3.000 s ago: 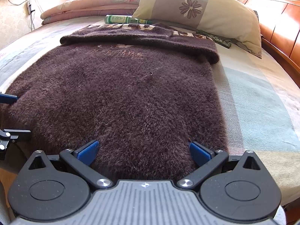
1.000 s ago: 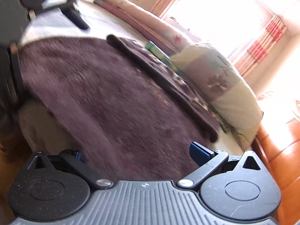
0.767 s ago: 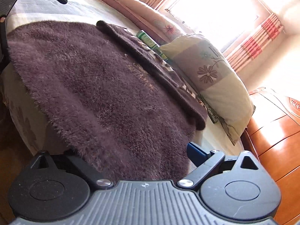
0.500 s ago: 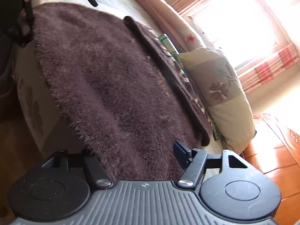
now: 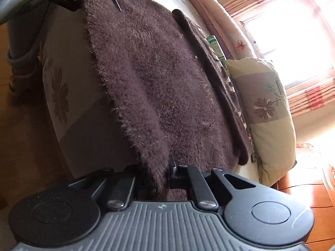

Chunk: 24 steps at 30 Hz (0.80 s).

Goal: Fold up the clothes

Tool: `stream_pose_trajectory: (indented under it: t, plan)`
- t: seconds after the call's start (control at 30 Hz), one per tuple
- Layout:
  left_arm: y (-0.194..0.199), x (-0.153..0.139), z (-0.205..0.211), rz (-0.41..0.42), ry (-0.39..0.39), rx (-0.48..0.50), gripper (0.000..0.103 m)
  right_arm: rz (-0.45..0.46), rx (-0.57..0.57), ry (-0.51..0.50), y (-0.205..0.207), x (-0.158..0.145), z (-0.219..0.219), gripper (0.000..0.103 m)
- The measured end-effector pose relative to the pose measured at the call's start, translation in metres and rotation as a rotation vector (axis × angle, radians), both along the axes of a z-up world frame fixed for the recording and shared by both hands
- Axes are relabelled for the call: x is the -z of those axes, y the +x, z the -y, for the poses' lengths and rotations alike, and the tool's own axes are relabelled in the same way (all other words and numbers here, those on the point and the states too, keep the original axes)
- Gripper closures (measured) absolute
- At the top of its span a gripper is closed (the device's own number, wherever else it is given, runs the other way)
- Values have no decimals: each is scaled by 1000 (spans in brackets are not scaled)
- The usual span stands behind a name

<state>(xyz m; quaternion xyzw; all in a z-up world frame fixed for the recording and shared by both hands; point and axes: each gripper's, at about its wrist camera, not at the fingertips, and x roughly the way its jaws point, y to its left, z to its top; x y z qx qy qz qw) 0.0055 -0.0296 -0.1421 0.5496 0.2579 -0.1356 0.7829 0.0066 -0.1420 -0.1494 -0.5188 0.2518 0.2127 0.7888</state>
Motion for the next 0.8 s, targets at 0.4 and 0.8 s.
stream_pose_trajectory:
  t: [0.4, 0.8]
  plan:
    - [35, -37, -10, 69, -30, -11, 93, 68, 10, 14, 4, -20, 16, 94]
    - [92, -68, -15, 133, -39, -5, 94, 164, 51, 45, 69, -60, 17, 95]
